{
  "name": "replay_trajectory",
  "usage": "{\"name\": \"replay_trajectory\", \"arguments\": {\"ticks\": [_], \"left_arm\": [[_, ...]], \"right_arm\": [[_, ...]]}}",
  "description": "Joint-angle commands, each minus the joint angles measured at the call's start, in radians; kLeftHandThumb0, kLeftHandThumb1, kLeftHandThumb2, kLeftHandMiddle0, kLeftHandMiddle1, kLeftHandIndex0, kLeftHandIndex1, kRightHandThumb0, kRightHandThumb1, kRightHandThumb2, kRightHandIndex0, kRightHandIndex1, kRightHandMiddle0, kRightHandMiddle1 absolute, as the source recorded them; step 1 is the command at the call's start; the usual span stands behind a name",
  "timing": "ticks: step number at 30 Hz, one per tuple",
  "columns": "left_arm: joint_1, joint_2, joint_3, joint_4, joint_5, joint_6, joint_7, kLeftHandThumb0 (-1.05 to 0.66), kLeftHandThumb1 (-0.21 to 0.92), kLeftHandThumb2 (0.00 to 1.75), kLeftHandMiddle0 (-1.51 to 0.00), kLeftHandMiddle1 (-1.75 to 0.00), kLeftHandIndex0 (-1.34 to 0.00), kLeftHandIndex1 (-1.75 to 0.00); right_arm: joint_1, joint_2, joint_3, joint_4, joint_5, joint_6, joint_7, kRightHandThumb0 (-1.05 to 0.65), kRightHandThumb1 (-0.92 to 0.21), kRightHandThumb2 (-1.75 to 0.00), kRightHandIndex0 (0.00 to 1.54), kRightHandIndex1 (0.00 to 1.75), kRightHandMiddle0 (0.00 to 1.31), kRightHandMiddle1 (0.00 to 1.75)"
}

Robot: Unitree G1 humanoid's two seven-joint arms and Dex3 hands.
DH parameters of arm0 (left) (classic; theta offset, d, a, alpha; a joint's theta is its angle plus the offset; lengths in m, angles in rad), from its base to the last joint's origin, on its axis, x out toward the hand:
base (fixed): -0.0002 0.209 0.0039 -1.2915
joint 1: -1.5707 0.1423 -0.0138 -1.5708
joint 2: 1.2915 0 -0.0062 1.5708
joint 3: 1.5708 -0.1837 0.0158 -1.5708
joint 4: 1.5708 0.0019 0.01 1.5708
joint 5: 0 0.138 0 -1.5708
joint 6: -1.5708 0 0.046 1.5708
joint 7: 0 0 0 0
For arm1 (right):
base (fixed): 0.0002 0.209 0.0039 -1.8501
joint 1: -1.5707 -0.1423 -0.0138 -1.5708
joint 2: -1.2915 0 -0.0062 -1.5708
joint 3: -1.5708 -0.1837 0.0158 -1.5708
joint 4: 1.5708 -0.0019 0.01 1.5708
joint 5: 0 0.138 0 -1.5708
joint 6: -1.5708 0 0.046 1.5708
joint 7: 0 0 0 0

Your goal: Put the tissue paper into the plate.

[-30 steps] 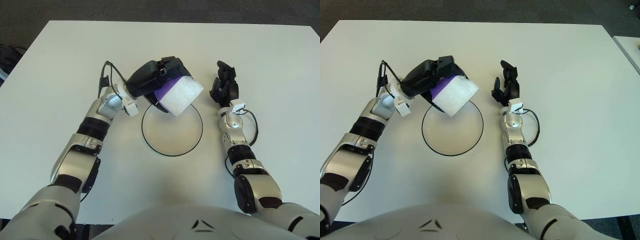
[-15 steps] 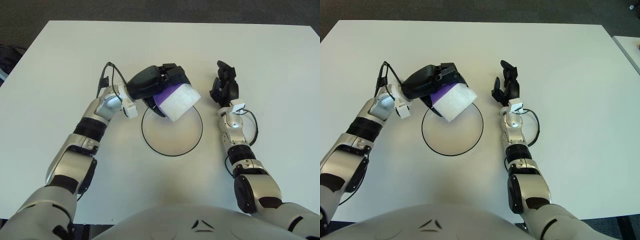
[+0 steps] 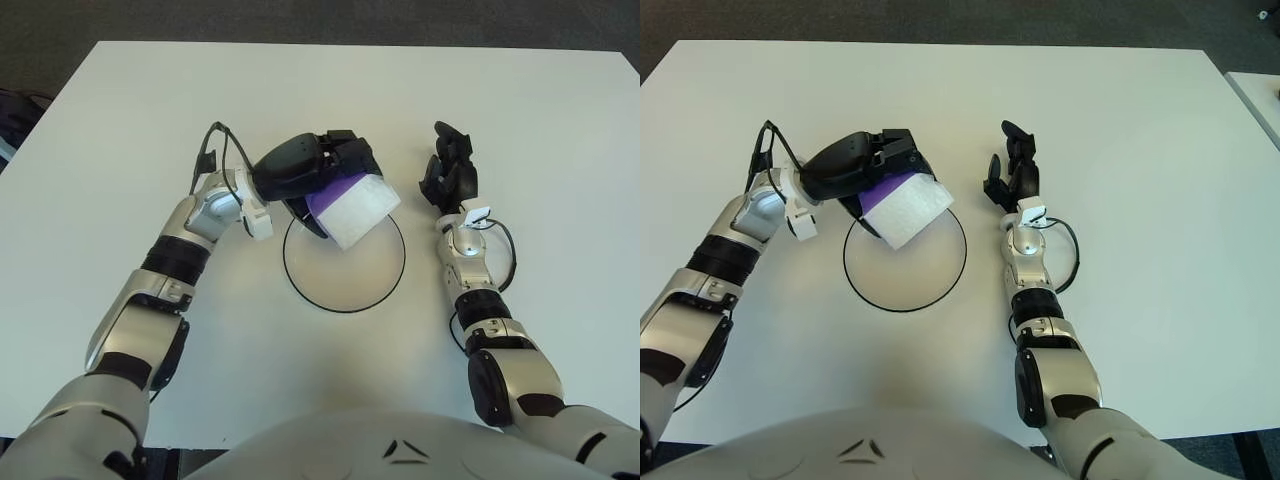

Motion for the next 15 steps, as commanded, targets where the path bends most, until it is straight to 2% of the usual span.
{"name": "replay_trajectory", "arguments": {"ticks": [1,4,9,15], "left_arm": [[0.008,0.02,-0.018,-0.022,-0.051,-0.019,-0.026,-0.47,0.34,1.29,-1.18,-1.75,-0.6,-1.75],[0.006,0.023,-0.027,-0.024,-0.071,-0.031,-0.039,-0.47,0.34,1.29,-1.18,-1.75,-0.6,-1.75],[0.013,0.011,-0.019,-0.038,-0.044,-0.081,-0.016,-0.47,0.34,1.29,-1.18,-1.75,-0.6,-1.75],[0.016,0.008,-0.006,-0.046,-0.009,-0.101,-0.007,-0.47,0.34,1.28,-1.18,-1.75,-0.59,-1.75]], "right_arm": [[0.166,0.004,0.003,0.152,-0.023,-0.012,-0.008,-0.54,-0.92,-0.78,0.24,0.3,0.0,0.74],[0.163,0.005,0.003,0.156,-0.026,-0.013,-0.014,-0.54,-0.92,-0.78,0.24,0.3,0.0,0.74],[0.161,0.004,0.007,0.16,-0.034,-0.017,-0.029,-0.54,-0.92,-0.78,0.24,0.3,0.0,0.74],[0.159,0.003,0.016,0.162,-0.04,-0.015,-0.042,-0.54,-0.92,-0.79,0.24,0.3,0.0,0.73]]}}
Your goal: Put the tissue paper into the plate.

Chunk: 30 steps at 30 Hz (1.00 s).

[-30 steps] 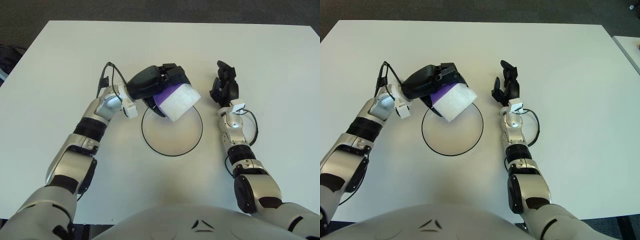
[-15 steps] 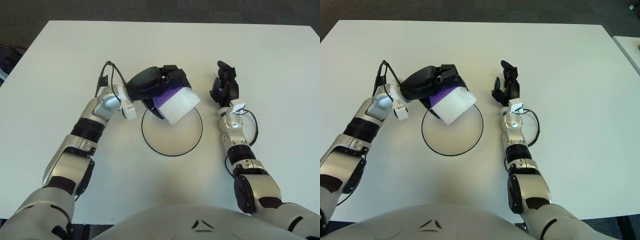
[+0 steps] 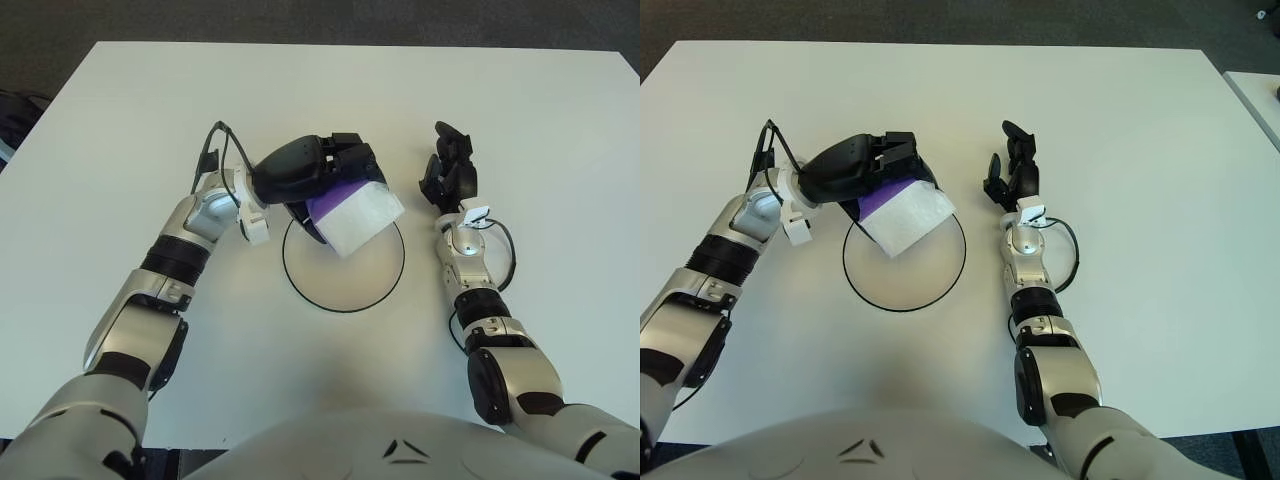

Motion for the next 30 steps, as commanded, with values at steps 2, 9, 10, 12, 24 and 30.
{"name": "replay_trajectory", "arguments": {"ticks": [2,9,10,12,24,30], "left_arm": [[0.017,0.002,0.012,-0.027,0.031,-0.031,0.017,-0.47,0.34,1.28,-1.17,-1.75,-0.59,-1.75],[0.023,-0.005,0.029,-0.04,0.077,-0.032,0.035,-0.46,0.35,1.27,-1.17,-1.75,-0.58,-1.75],[0.024,-0.007,0.032,-0.043,0.086,-0.031,0.039,-0.46,0.35,1.27,-1.17,-1.75,-0.58,-1.75],[0.026,-0.008,0.038,-0.048,0.099,-0.031,0.047,-0.46,0.36,1.26,-1.17,-1.75,-0.58,-1.75],[0.045,-0.023,0.087,-0.1,0.197,0.007,0.111,-0.44,0.43,1.17,-1.01,-1.75,-0.52,-1.75],[0.045,-0.021,0.097,-0.109,0.242,0.004,0.147,-0.43,0.5,1.08,-0.89,-1.75,-0.47,-1.75]], "right_arm": [[0.166,0.002,0.011,0.149,-0.039,-0.014,-0.016,-0.54,-0.92,-0.79,0.24,0.3,0.0,0.73],[0.164,0.003,0.014,0.153,-0.037,-0.018,-0.018,-0.54,-0.92,-0.79,0.24,0.3,0.0,0.73],[0.164,0.003,0.014,0.153,-0.036,-0.018,-0.018,-0.54,-0.92,-0.79,0.24,0.3,0.0,0.73],[0.163,0.006,0.015,0.154,-0.036,-0.018,-0.019,-0.54,-0.92,-0.79,0.24,0.3,0.0,0.73],[0.158,0.011,0.013,0.159,-0.031,-0.017,-0.023,-0.53,-0.92,-0.77,0.24,0.3,0.0,0.73],[0.156,0.011,0.011,0.169,-0.03,-0.025,-0.027,-0.54,-0.92,-0.76,0.25,0.31,0.0,0.75]]}}
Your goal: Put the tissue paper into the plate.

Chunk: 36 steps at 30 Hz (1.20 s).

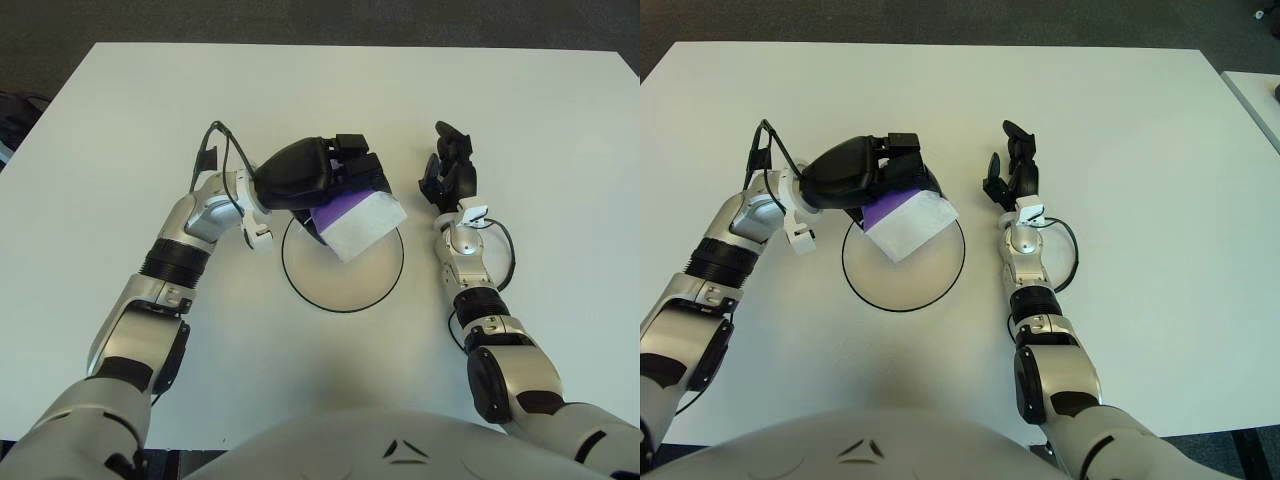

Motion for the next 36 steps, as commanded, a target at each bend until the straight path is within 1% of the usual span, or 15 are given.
{"name": "replay_trajectory", "arguments": {"ticks": [1,5,8,9,11,12,13,14,16,20,23,26,29,33,36], "left_arm": [[0.019,0.005,0.022,-0.028,0.051,-0.007,0.051,-0.42,0.51,1.07,-0.87,-1.75,-0.46,-1.75],[0.014,0.024,0.017,-0.036,0.095,-0.003,0.059,-0.41,0.55,1.02,-0.77,-1.75,-0.43,-1.75],[0.005,0.048,0.004,-0.045,0.117,0.002,0.044,-0.39,0.71,0.8,-0.56,-1.68,-0.33,-1.75],[0.0,0.057,-0.001,-0.046,0.124,0.0,0.037,-0.38,0.78,0.7,-0.48,-1.64,-0.28,-1.75],[-0.013,0.08,-0.015,-0.048,0.14,-0.008,0.02,-0.37,0.85,0.61,-0.38,-1.51,-0.24,-1.75],[-0.02,0.093,-0.022,-0.048,0.148,-0.013,0.011,-0.53,0.88,0.67,-0.29,-1.29,-0.15,-1.52],[-0.027,0.113,-0.03,-0.051,0.157,-0.019,-0.004,-0.64,0.89,0.71,-0.23,-1.14,-0.1,-1.37],[-0.032,0.128,-0.036,-0.052,0.163,-0.022,-0.014,-0.7,0.9,0.73,-0.2,-1.04,-0.08,-1.26],[-0.037,0.152,-0.046,-0.06,0.163,-0.018,-0.034,-0.84,0.91,0.78,-0.14,-0.71,-0.03,-0.95],[-0.045,0.195,-0.075,-0.086,0.139,0.012,-0.101,-0.97,0.92,0.8,-0.08,-0.43,-0.01,-0.65],[-0.053,0.23,-0.109,-0.112,0.085,0.048,-0.186,-1.01,0.92,0.8,-0.06,-0.32,0.0,-0.51],[-0.063,0.259,-0.143,-0.129,0.024,0.077,-0.262,-1.04,0.92,0.76,-0.02,-0.17,0.0,-0.31],[-0.067,0.272,-0.159,-0.14,-0.012,0.093,-0.3,-1.05,0.92,0.72,-0.01,-0.08,0.0,-0.2],[-0.074,0.282,-0.177,-0.148,-0.052,0.107,-0.34,-1.05,0.92,0.61,0.0,-0.02,0.0,-0.06],[-0.078,0.284,-0.178,-0.151,-0.056,0.106,-0.349,-1.05,0.92,0.54,0.0,-0.01,0.0,-0.02]], "right_arm": [[0.166,0.011,0.005,0.152,-0.029,-0.021,-0.012,-0.54,-0.92,-0.76,0.25,0.31,0.0,0.75],[0.164,0.011,0.003,0.16,-0.027,-0.027,-0.013,-0.53,-0.92,-0.75,0.25,0.31,0.0,0.76],[0.163,0.01,0.005,0.161,-0.029,-0.026,-0.017,-0.53,-0.92,-0.74,0.25,0.32,0.0,0.76],[0.163,0.01,0.006,0.161,-0.031,-0.024,-0.02,-0.53,-0.92,-0.74,0.25,0.32,0.0,0.77],[0.163,0.009,0.008,0.16,-0.035,-0.021,-0.025,-0.53,-0.92,-0.75,0.25,0.32,0.0,0.77],[0.163,0.009,0.009,0.16,-0.037,-0.02,-0.028,-0.53,-0.92,-0.75,0.25,0.32,0.0,0.77],[0.164,0.008,0.01,0.159,-0.041,-0.018,-0.034,-0.53,-0.92,-0.75,0.25,0.32,0.0,0.77],[0.164,0.007,0.011,0.159,-0.044,-0.017,-0.038,-0.53,-0.92,-0.75,0.25,0.32,0.0,0.77],[0.164,0.005,0.013,0.16,-0.048,-0.017,-0.046,-0.54,-0.92,-0.76,0.25,0.32,0.0,0.78],[0.159,0.001,0.014,0.173,-0.056,-0.017,-0.066,-0.54,-0.92,-0.76,0.26,0.33,0.0,0.79],[0.154,-0.002,0.015,0.185,-0.062,-0.019,-0.084,-0.54,-0.92,-0.75,0.26,0.34,0.0,0.81],[0.152,-0.003,0.017,0.19,-0.065,-0.025,-0.096,-0.53,-0.92,-0.73,0.27,0.35,0.0,0.82],[0.151,-0.004,0.02,0.194,-0.065,-0.031,-0.102,-0.53,-0.92,-0.73,0.27,0.36,0.0,0.82],[0.15,-0.004,0.022,0.196,-0.062,-0.037,-0.106,-0.53,-0.92,-0.72,0.27,0.37,0.0,0.82],[0.15,-0.003,0.021,0.197,-0.057,-0.039,-0.105,-0.53,-0.92,-0.72,0.26,0.37,0.0,0.82]]}}
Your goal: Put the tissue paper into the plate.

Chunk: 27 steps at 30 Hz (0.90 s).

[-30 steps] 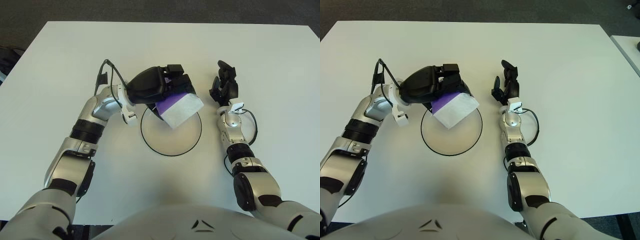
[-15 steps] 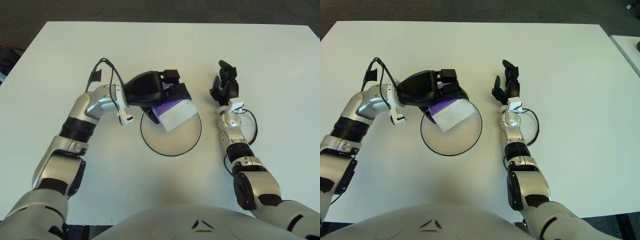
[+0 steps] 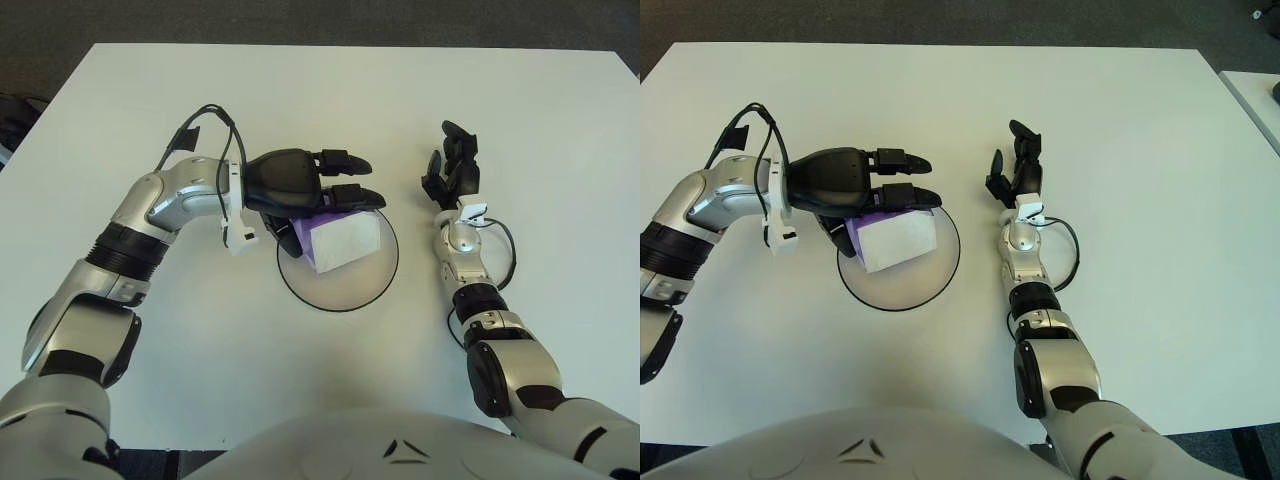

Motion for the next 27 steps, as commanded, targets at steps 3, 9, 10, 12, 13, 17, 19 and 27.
{"name": "replay_trajectory", "arguments": {"ticks": [3,9,10,12,13,17,19,27], "left_arm": [[-0.021,0.026,-0.017,-0.022,-0.027,0.0,-0.042,-1.05,0.92,0.47,0.0,0.0,0.0,-0.01],[-0.021,0.018,-0.002,-0.018,-0.011,-0.017,-0.028,-1.05,0.92,0.34,0.0,0.0,0.0,0.0],[-0.021,0.018,-0.001,-0.018,-0.008,-0.018,-0.027,-1.05,0.92,0.33,0.0,0.0,0.0,0.0],[-0.021,0.017,0.001,-0.018,-0.003,-0.02,-0.023,-1.05,0.92,0.3,0.0,0.0,0.0,0.0],[-0.021,0.016,0.001,-0.018,0.0,-0.021,-0.022,-1.05,0.92,0.28,0.0,0.0,0.0,0.0],[-0.021,0.012,0.007,-0.017,0.014,-0.027,-0.011,-1.05,0.92,0.23,0.0,0.0,0.0,0.0],[-0.021,0.009,0.011,-0.016,0.023,-0.032,-0.002,-1.05,0.92,0.21,0.0,0.0,0.0,0.0],[-0.02,0.0,0.023,0.001,0.037,-0.049,0.032,-1.05,0.91,0.17,0.0,0.0,0.0,0.0]], "right_arm": [[0.174,0.001,0.014,0.152,-0.043,-0.026,-0.001,-0.53,-0.92,-0.72,0.26,0.37,0.0,0.82],[0.178,0.004,0.012,0.142,-0.028,-0.025,0.027,-0.54,-0.92,-0.74,0.24,0.37,0.0,0.78],[0.178,0.004,0.012,0.14,-0.028,-0.024,0.03,-0.54,-0.92,-0.74,0.24,0.37,0.0,0.78],[0.179,0.004,0.012,0.138,-0.027,-0.023,0.035,-0.54,-0.92,-0.74,0.23,0.37,0.0,0.77],[0.18,0.004,0.011,0.137,-0.027,-0.022,0.036,-0.54,-0.92,-0.74,0.23,0.37,0.0,0.77],[0.181,0.003,0.011,0.133,-0.029,-0.018,0.04,-0.55,-0.92,-0.75,0.22,0.36,0.0,0.76],[0.182,0.002,0.011,0.131,-0.03,-0.015,0.042,-0.55,-0.92,-0.75,0.22,0.36,0.0,0.76],[0.185,0.003,0.012,0.121,-0.033,-0.008,0.038,-0.55,-0.92,-0.76,0.22,0.36,0.0,0.76]]}}
